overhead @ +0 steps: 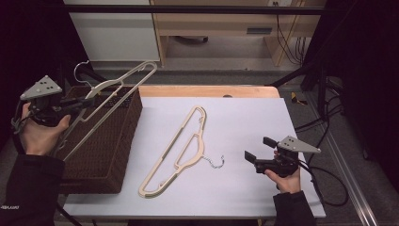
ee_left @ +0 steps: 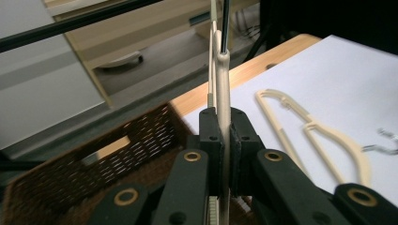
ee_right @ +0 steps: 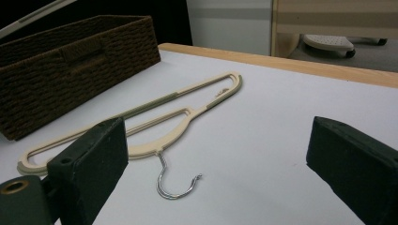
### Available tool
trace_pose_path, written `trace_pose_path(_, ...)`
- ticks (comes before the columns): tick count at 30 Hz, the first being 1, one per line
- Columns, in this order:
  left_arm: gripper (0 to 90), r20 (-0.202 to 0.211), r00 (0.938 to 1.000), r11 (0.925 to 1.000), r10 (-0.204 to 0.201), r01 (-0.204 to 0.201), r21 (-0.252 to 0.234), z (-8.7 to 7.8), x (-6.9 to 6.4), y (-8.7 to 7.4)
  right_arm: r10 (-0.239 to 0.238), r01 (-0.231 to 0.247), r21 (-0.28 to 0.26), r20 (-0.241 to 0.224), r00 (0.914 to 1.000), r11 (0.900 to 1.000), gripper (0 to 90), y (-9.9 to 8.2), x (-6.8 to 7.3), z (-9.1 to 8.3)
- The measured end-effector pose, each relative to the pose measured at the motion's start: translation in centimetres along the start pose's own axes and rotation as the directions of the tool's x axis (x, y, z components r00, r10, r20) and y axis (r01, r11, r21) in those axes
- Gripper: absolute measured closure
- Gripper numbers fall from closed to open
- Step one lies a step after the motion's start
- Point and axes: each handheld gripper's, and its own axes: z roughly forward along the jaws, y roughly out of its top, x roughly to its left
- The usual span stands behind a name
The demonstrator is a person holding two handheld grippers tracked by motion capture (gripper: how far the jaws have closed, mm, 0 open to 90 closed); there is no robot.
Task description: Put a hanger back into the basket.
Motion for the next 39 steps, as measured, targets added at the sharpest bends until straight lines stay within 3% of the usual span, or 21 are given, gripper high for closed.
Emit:
trace_pose_path(6,85.8,-0.014,0.999,0.9984,-0.042,0.043,0.037,-0.1,2.4,-2.0,-0.002,0.002,0.013,0.0,1.0,0.9999,6.2,-0.1,0.1,0.2)
trace_pose_path(20,85.8,-0.07,0.9924,0.9906,-0.102,0.107,0.085,0.2,5.7,-6.2,-0.006,0.006,0.015,0.004,1.0,0.9999,6.1,-0.1,0.0,0.3)
trace_pose_path(23,85.8,-0.071,0.9913,0.9871,-0.111,0.118,0.108,0.3,6.1,-7.1,-0.005,0.005,0.022,0.001,1.0,0.9998,6.1,-0.2,0.1,0.4)
trace_pose_path(29,85.8,-0.051,0.9843,0.9796,-0.169,0.173,0.102,0.5,6.3,-9.0,0.001,-0.001,0.03,-0.003,1.0,0.9995,6.0,-0.3,0.1,0.6)
trace_pose_path(33,85.8,-0.038,0.9838,0.9794,-0.175,0.178,0.096,0.2,6.0,-9.8,-0.001,0.001,0.039,0.001,1.0,0.9992,6.0,-0.4,-0.1,0.6)
trace_pose_path(36,85.9,-0.034,0.9873,0.9808,-0.155,0.158,0.114,-0.2,5.8,-10.1,0.0,0.0,0.039,0.001,1.0,0.9992,6.0,-0.4,-0.1,0.6)
trace_pose_path(39,85.9,-0.008,0.9872,0.9819,-0.159,0.159,0.103,-0.3,5.7,-10.0,0.006,-0.006,0.037,0.0,1.0,0.9993,6.0,-0.4,0.0,0.7)
